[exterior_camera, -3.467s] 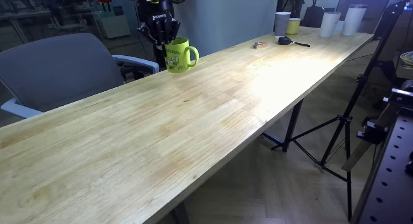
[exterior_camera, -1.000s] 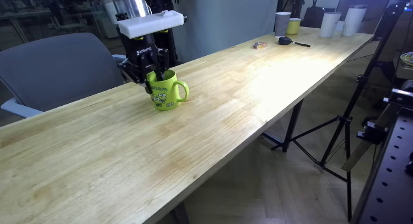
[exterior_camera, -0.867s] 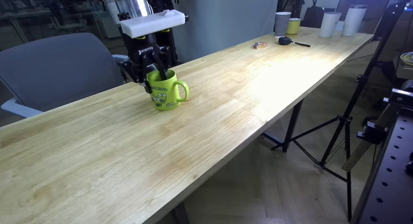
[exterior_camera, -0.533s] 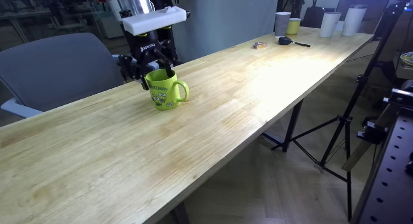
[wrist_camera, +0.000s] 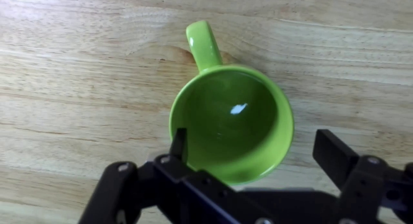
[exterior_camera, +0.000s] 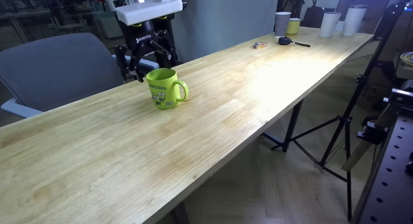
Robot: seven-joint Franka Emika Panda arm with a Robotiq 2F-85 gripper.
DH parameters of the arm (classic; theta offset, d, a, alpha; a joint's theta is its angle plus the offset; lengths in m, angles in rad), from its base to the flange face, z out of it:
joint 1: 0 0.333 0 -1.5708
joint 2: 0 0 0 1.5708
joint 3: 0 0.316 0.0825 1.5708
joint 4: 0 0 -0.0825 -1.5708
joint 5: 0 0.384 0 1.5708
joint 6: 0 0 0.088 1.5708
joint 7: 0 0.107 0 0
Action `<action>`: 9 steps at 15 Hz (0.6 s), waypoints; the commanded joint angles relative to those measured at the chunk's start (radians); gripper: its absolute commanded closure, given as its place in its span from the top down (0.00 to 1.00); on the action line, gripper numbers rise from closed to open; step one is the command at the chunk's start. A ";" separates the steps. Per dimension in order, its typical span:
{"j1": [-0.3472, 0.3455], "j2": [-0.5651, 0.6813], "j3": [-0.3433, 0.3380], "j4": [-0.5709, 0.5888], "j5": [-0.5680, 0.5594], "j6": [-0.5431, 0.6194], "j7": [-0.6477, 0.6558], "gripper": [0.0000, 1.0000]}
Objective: Pick up the cup and slightly move it to the left. Pick up the cup and move it forward. Pick up the cup and move it to the left.
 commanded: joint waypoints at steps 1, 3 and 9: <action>0.013 -0.066 -0.007 0.010 -0.021 -0.058 0.046 1.00; 0.008 -0.100 0.000 0.022 -0.013 -0.090 0.045 1.00; -0.010 -0.156 0.016 0.033 -0.010 -0.131 0.018 1.00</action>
